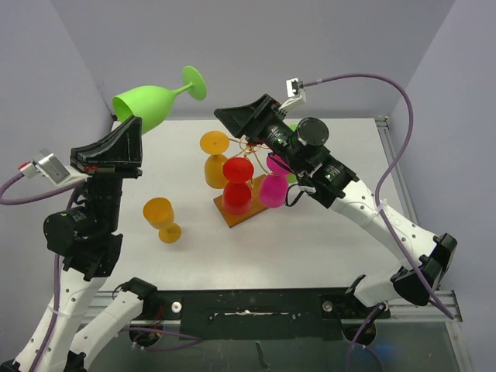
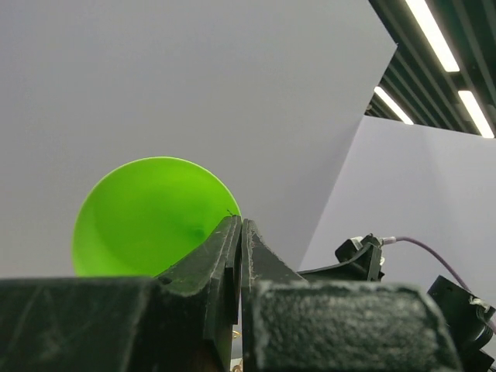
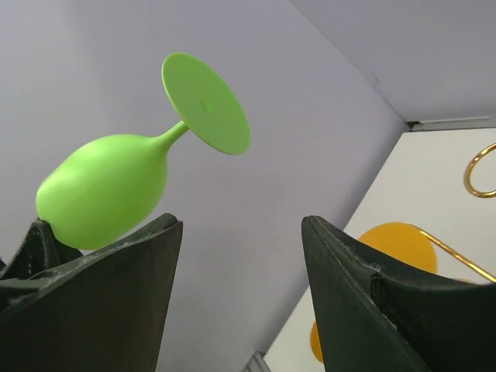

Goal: Place the wine glass upside down on the wine glass rack

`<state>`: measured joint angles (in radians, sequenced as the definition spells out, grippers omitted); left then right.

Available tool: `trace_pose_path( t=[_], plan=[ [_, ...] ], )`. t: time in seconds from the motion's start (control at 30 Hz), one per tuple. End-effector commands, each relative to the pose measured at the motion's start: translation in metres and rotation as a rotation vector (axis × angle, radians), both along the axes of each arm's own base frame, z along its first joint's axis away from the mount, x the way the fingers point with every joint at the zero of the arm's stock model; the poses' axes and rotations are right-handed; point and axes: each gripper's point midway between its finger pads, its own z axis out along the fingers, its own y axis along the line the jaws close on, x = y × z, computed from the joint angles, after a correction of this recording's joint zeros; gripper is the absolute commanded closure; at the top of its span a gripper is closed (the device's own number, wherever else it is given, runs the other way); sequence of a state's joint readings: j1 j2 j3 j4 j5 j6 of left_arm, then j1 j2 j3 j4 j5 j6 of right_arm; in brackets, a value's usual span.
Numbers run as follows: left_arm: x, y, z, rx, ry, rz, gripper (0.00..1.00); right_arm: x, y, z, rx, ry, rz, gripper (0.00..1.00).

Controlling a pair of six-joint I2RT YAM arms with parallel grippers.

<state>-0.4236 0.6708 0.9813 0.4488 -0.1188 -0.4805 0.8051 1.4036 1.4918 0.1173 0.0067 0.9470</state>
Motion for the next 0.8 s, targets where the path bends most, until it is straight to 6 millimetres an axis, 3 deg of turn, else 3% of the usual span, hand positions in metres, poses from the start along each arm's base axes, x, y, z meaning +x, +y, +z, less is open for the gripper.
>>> trace_pose_path(
  t=[0.0, 0.53, 0.77],
  plan=[
    [-0.023, -0.007, 0.037, -0.028, -0.146, -0.084, 1.00, -0.012, -0.007, 0.060, 0.236, 0.000, -0.029, 0.36],
    [-0.006, -0.033, 0.030, 0.012, -0.169, -0.169, 1.00, 0.005, 0.002, 0.057, 0.465, 0.240, -0.018, 0.44],
    [0.008, -0.045, 0.022, 0.042, -0.178, -0.186, 1.00, 0.008, -0.004, 0.071, 0.555, 0.243, -0.010, 0.47]
  ],
)
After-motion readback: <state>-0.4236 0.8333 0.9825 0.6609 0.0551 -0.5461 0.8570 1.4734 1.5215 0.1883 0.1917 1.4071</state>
